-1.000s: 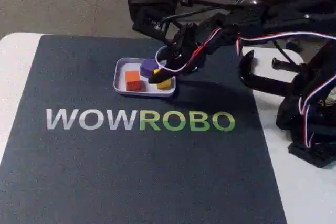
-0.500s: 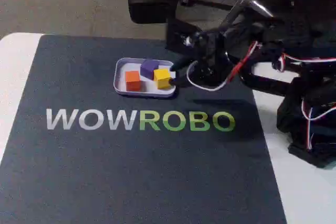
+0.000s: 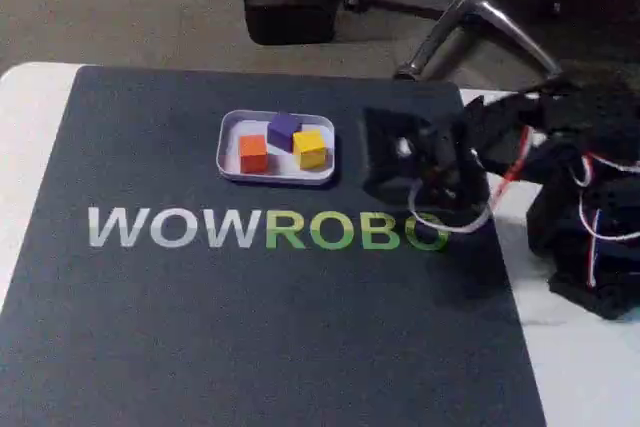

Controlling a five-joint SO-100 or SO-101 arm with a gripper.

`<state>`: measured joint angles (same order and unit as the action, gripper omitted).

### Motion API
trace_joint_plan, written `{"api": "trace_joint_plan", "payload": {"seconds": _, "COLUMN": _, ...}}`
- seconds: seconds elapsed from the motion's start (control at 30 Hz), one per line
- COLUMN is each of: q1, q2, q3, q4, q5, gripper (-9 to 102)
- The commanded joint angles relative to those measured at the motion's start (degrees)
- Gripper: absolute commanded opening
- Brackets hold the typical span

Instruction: Move blocks one by one until all three blocks are in the tray.

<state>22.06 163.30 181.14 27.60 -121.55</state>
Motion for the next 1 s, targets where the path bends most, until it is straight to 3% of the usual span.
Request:
{"api": "trace_joint_plan", "payload": {"seconds": 0.0, "q1": 0.00, "q2": 26.28, "q3": 0.35, "q4": 29.36, "q5": -0.62, "gripper": -8}}
{"api": "trace_joint_plan", "payload": {"seconds": 0.3, "q1": -0.44, "q2": 26.28, "q3": 0.44, "q4": 41.92, "q5": -1.23, "gripper": -8}}
{"api": "trace_joint_plan", "payload": {"seconds": 0.53, "q1": -13.18, "q2": 26.28, "q3": 0.44, "q4": 45.97, "q5": 16.17, "gripper": -8}}
{"api": "trace_joint_plan", "payload": {"seconds": 0.97, "q1": -13.62, "q2": 26.37, "q3": 0.53, "q4": 46.05, "q5": 19.86, "gripper": -8}}
